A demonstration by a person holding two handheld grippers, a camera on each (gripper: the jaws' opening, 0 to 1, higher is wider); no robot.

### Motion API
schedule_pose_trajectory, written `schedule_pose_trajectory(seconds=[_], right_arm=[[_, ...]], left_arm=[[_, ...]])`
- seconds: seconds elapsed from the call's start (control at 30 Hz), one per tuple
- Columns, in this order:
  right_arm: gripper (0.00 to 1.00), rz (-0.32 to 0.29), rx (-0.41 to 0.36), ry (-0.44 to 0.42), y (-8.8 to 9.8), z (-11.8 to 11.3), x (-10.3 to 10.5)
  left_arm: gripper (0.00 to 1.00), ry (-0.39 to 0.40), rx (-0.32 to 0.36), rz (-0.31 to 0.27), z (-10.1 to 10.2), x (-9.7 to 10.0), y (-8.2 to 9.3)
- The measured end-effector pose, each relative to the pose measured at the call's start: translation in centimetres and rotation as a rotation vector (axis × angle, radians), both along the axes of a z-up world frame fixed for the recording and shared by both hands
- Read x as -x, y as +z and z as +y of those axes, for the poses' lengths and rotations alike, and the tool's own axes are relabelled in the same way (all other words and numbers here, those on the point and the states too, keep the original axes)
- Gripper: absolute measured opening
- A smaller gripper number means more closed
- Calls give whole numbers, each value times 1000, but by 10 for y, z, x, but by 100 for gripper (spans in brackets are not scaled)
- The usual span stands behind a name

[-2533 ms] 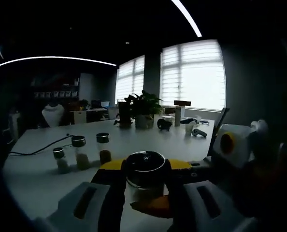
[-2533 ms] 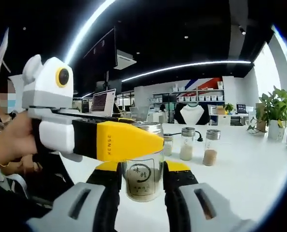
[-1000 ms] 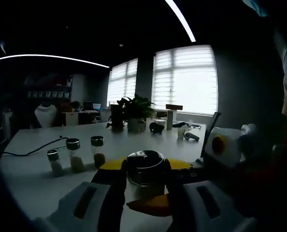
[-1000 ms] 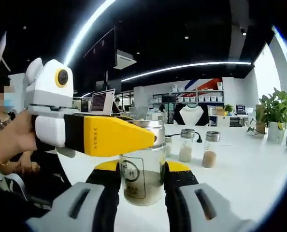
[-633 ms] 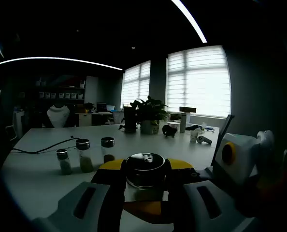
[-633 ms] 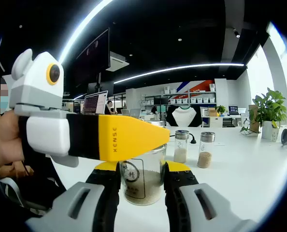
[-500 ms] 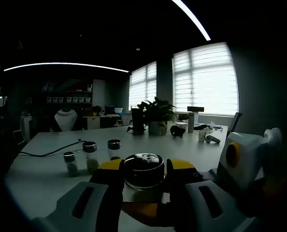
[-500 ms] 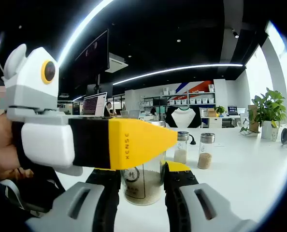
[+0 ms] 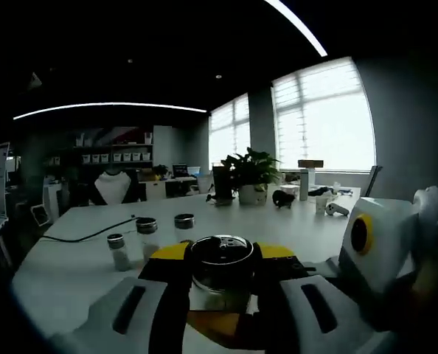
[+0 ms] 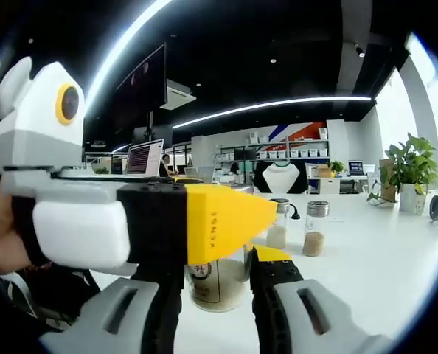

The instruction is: Rotate the seasoning bottle until the label or dispensing opening points toward the visible target arrow and the bottle remains upright within the marked orientation range

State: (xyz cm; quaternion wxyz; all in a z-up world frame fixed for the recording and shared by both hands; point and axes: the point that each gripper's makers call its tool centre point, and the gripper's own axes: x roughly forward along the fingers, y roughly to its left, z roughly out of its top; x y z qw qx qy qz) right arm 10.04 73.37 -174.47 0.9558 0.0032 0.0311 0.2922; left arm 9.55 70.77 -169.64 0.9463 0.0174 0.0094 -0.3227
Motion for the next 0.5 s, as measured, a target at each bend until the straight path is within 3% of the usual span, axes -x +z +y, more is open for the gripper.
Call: schedule_pose_trajectory(seconds=[0.23,0.5], right_arm=[[32,22,4,46,-3,4,1],[47,51,-5,71,-8,1,2]], left_arm=[[34,-20,3,14,5,-2,-5],[34,-14,0,10,17,-7,-8]])
